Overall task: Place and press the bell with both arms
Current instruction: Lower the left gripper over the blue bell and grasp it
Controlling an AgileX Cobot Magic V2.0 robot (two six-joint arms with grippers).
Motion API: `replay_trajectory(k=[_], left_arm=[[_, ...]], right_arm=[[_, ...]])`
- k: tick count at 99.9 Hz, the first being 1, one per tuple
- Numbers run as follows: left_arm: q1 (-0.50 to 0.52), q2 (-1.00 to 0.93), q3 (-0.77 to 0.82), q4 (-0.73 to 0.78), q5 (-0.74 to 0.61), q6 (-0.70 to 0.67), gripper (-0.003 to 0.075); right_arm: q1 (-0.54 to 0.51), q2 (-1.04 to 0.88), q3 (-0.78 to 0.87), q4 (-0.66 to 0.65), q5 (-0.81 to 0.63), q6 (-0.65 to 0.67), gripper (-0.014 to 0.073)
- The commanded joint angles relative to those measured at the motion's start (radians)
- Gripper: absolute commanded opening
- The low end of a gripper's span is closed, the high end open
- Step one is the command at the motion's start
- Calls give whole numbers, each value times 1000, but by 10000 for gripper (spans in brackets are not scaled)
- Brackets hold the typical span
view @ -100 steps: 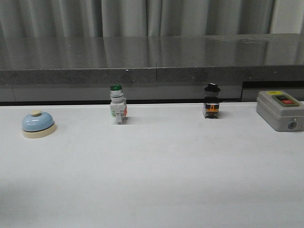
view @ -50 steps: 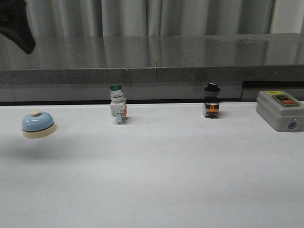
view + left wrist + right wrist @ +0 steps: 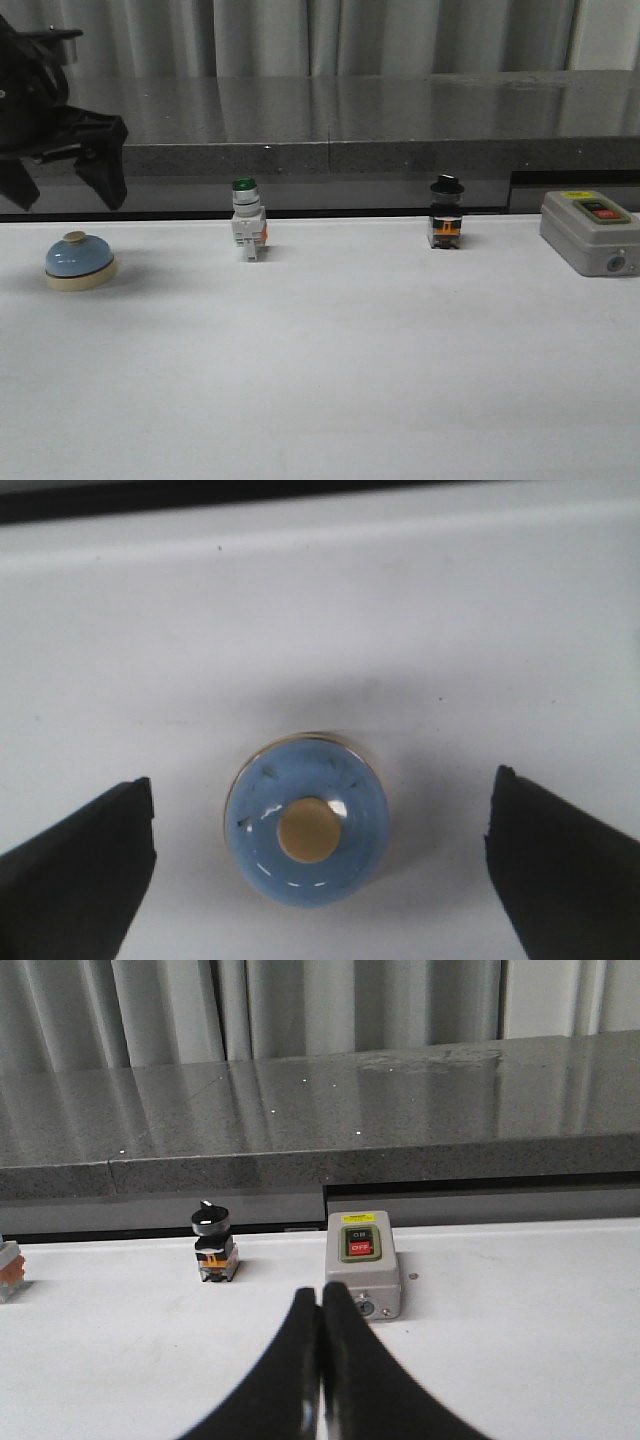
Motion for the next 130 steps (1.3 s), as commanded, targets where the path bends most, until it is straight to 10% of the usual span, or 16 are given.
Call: replay_trajectory(k=[1, 54, 93, 130], left_arm=[[-7, -19, -32, -2, -40, 4, 640], [-7, 88, -33, -2, -50, 4, 629], [-7, 87, -33, -2, -42, 4, 240], [-60, -74, -33, -2, 37, 10, 207]], right_arm=[[-8, -15, -14, 2, -84, 1, -60], [-8, -15, -14, 2, -84, 1, -60], [-8, -15, -14, 2, -84, 1, -60], [-8, -15, -14, 2, -84, 1, -60]])
